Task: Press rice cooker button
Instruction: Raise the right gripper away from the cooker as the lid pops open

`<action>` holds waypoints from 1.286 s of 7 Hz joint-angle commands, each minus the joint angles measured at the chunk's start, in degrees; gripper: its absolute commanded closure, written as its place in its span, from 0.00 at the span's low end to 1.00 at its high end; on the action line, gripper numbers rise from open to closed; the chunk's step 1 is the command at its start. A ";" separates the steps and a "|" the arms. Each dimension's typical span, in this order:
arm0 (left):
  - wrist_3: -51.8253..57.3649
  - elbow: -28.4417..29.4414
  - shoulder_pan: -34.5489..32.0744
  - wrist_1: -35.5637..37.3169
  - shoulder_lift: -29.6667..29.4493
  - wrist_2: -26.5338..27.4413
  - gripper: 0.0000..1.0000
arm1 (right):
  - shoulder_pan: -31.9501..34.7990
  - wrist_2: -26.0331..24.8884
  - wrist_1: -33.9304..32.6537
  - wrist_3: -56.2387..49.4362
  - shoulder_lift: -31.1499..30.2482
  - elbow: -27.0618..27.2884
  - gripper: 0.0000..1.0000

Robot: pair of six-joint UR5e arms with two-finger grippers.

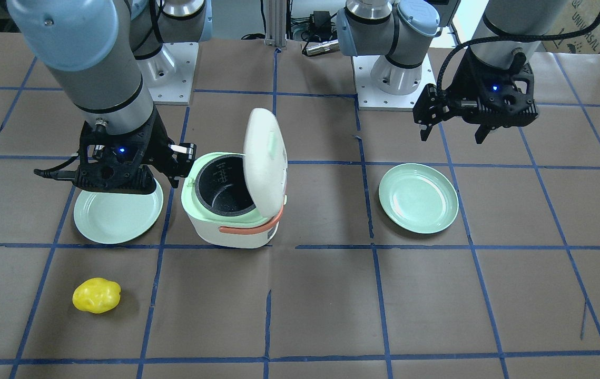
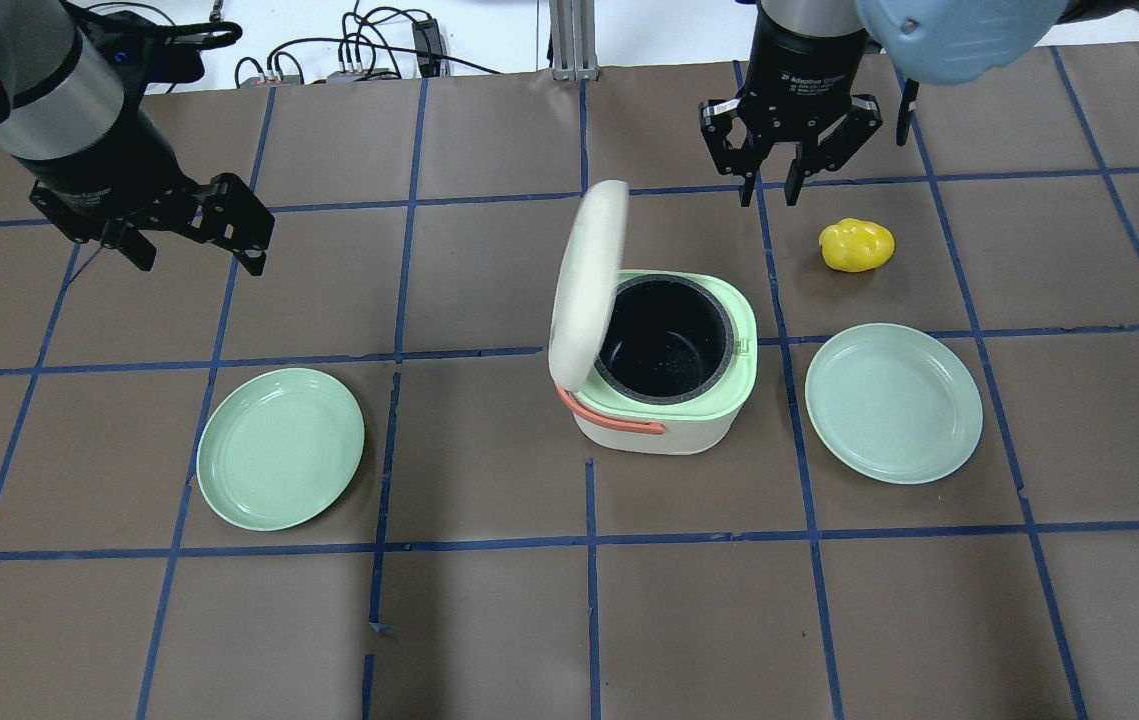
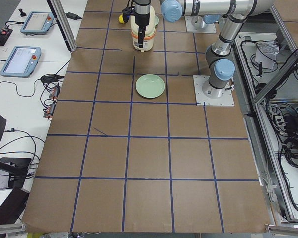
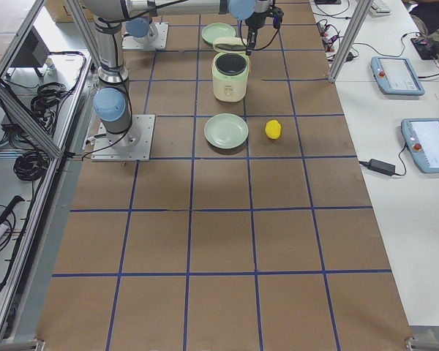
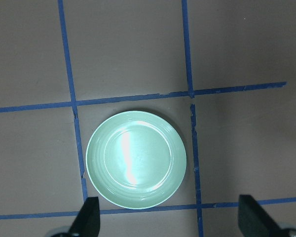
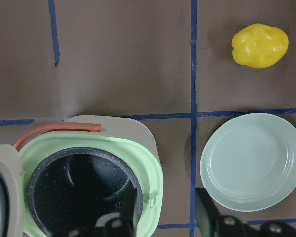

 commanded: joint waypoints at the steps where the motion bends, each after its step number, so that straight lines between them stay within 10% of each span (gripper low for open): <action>1: 0.00 0.00 0.00 0.00 0.00 0.00 0.00 | -1.18 0.49 0.44 -1.39 -0.54 -0.02 0.09; 9: 0.00 0.00 0.00 0.00 0.00 0.00 0.00 | -1.18 1.89 0.09 -1.39 -3.18 0.25 0.00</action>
